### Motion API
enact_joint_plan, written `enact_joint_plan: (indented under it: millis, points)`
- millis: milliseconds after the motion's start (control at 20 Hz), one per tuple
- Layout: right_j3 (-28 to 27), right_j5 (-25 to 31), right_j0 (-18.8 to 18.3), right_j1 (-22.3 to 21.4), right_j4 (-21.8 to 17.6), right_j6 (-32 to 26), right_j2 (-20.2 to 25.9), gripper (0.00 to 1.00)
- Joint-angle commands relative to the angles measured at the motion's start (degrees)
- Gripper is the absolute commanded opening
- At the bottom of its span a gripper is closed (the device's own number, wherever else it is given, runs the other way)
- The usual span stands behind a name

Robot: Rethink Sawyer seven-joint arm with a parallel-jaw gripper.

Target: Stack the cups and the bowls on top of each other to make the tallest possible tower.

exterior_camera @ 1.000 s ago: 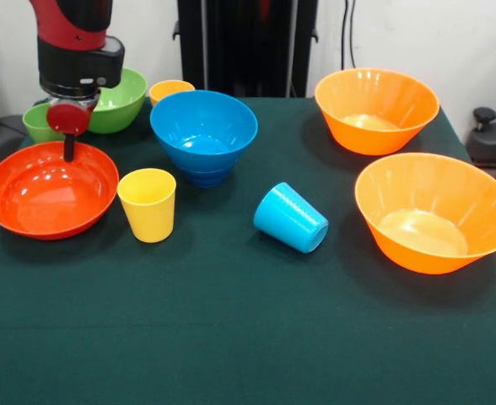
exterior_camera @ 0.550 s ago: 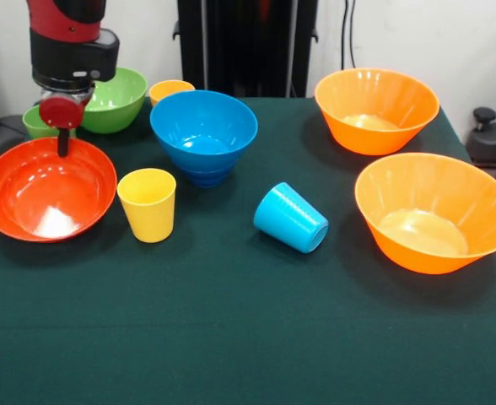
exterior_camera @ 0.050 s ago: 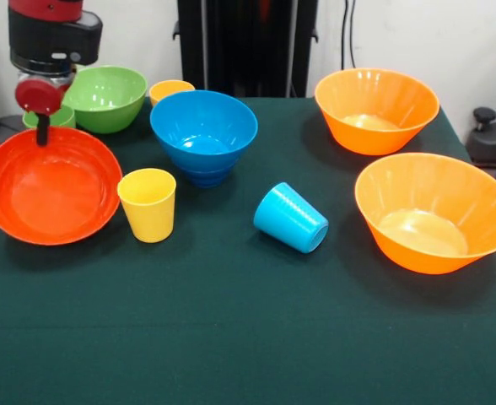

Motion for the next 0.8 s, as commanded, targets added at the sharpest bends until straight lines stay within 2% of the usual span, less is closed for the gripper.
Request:
enact_joint_plan:
  millis: [50,800]
  points:
    - [0.95,9.26,-0.68,-3.45,1.56,-9.04,8.10,0.00]
    - [3.16,11.05,-1.53,-6.83,1.97,-7.55,10.09,0.00]
